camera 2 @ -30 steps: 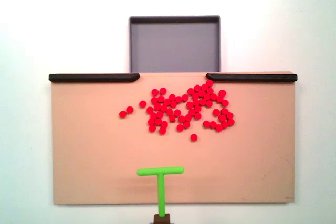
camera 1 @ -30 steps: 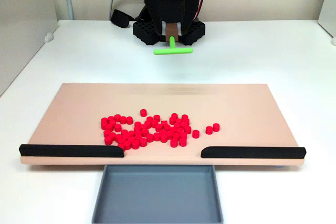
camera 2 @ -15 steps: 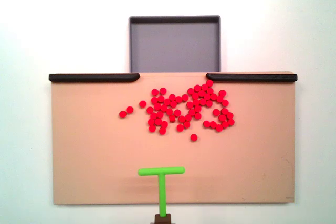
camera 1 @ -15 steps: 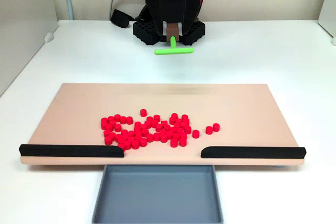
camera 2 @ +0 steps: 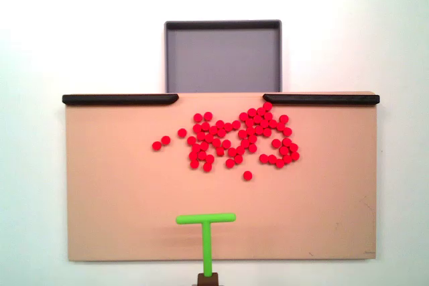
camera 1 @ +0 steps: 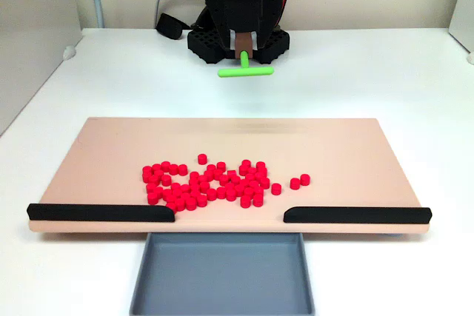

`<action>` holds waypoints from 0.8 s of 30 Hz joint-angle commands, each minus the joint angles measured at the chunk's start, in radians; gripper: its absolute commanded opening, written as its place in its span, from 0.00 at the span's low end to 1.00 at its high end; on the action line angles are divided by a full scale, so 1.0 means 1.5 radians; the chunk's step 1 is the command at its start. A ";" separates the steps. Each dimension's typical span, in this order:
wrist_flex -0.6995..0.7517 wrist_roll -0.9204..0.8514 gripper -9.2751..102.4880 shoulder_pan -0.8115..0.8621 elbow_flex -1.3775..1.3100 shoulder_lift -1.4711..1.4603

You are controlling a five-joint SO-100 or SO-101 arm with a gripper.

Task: Gather the left side granules

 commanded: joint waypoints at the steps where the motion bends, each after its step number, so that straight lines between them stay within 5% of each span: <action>1: 0.000 0.005 0.08 -0.005 -0.003 0.010; 24: -0.001 0.009 0.08 -0.006 -0.003 0.019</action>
